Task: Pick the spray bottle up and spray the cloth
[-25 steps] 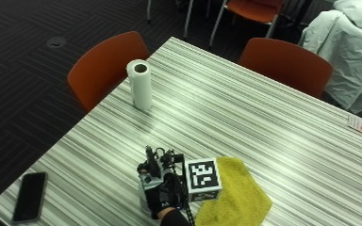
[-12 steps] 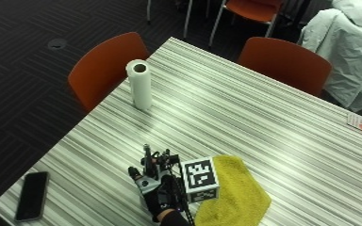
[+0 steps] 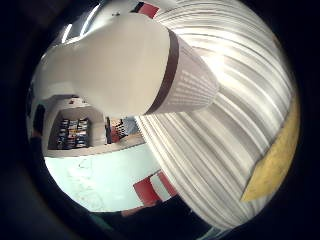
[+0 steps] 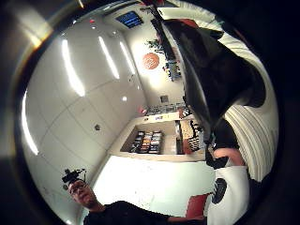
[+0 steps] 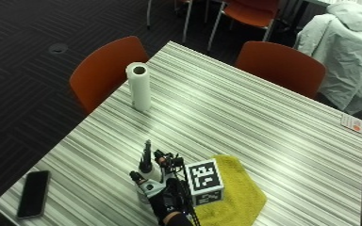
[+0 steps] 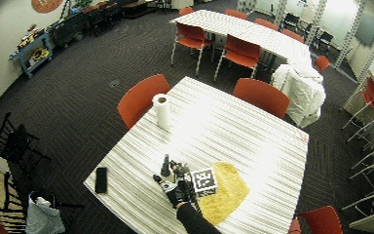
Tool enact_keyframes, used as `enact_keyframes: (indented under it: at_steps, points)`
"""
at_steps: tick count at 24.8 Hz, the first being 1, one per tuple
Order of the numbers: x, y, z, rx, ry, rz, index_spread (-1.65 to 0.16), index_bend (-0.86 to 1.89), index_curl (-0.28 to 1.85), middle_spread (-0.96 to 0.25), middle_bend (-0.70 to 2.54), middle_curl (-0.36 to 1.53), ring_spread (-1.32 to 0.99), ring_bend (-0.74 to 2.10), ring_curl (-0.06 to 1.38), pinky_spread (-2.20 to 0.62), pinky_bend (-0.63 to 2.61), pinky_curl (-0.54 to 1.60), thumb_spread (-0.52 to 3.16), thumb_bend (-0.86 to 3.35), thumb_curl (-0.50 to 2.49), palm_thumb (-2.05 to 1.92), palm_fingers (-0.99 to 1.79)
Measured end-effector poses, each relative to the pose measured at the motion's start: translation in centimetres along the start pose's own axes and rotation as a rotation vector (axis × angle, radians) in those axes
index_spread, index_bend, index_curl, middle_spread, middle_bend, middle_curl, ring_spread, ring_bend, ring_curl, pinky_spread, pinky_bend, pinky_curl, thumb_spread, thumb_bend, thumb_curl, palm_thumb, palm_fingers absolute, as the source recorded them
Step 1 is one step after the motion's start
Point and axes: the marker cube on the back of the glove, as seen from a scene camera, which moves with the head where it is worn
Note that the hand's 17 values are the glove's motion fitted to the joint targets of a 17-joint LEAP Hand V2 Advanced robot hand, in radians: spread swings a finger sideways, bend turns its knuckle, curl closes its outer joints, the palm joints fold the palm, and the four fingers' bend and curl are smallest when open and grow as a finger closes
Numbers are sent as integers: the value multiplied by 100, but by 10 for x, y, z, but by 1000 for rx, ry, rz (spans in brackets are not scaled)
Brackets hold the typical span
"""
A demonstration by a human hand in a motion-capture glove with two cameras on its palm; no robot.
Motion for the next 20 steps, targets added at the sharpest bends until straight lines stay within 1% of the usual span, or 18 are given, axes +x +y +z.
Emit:
enact_keyframes:
  at_steps: [11,16,20]
  points:
    - [-10,66,-19,-21,-96,-78,-28,14,44,6,18,49,10,20,46,17,23,34,102,-2,68,100,24]
    - [-15,78,-23,-26,-108,-103,-29,15,41,6,18,47,11,20,45,18,23,34,103,-2,65,100,23]
    - [-20,101,-33,-46,-105,-119,-29,15,40,5,19,46,12,20,45,18,23,35,103,-2,64,100,24]
